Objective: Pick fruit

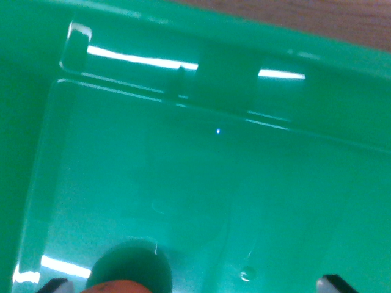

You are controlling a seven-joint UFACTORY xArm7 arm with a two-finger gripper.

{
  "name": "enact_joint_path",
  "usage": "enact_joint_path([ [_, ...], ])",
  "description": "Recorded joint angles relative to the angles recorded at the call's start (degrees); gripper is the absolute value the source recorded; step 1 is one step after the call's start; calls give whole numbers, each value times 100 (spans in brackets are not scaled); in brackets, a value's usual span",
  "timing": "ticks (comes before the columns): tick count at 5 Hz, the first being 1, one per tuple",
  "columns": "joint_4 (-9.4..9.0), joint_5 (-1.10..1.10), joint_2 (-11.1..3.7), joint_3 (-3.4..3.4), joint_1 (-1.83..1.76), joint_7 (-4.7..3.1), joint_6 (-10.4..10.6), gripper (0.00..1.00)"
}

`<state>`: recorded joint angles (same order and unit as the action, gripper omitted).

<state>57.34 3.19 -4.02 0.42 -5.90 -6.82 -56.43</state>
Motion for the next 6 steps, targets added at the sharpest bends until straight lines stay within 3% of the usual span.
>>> enact_joint_path([
  [1, -252, 14, -45, -38, -50, -32, 261, 0],
  [2, -252, 14, -45, -38, -50, -32, 261, 0],
  [3, -480, 27, -86, -72, -96, -60, 496, 0],
  [4, -480, 27, -86, -72, -96, -60, 496, 0],
  [5, -704, 40, -126, -105, -140, -88, 728, 0],
  [6, -704, 40, -126, -105, -140, -88, 728, 0],
])
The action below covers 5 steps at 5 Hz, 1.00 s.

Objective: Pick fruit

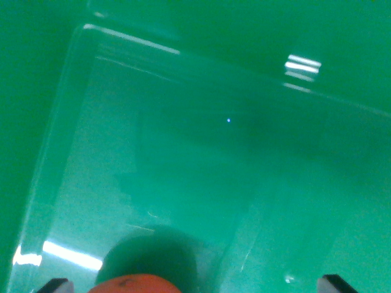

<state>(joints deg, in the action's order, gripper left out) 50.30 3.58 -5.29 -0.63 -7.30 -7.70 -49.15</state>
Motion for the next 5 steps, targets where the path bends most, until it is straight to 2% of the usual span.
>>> enact_joint_path([
  [1, -202, 11, -36, -30, -40, -25, 209, 0],
  [2, -202, 11, -36, -30, -40, -25, 209, 0],
  [3, -396, 22, -71, -59, -79, -50, 410, 0],
  [4, -396, 22, -71, -59, -79, -50, 410, 0],
  [5, -567, 32, -102, -85, -113, -71, 587, 0],
])
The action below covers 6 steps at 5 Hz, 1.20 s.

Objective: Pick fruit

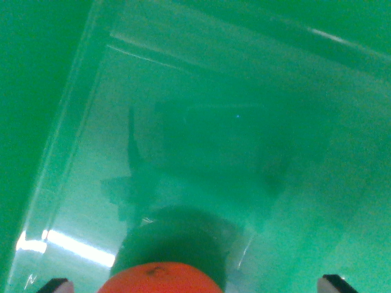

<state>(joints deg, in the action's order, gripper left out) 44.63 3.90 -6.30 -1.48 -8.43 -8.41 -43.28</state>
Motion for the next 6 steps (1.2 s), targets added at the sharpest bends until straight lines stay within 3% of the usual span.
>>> enact_joint_path([
  [1, 0, 0, 0, 0, 0, 0, 0, 0],
  [2, -147, 8, -26, -22, -29, -18, 152, 0],
  [6, -359, 20, -64, -54, -71, -45, 371, 0],
])
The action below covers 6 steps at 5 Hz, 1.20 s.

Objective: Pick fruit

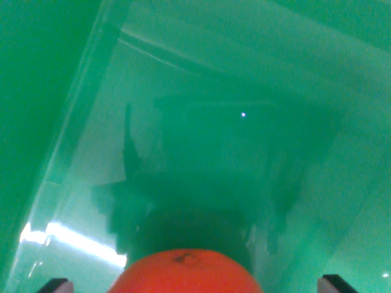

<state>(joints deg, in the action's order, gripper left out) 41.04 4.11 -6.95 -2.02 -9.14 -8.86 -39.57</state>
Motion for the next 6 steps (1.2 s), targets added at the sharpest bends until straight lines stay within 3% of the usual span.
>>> enact_joint_path([
  [6, -97, 5, -17, -14, -19, -12, 100, 0],
])
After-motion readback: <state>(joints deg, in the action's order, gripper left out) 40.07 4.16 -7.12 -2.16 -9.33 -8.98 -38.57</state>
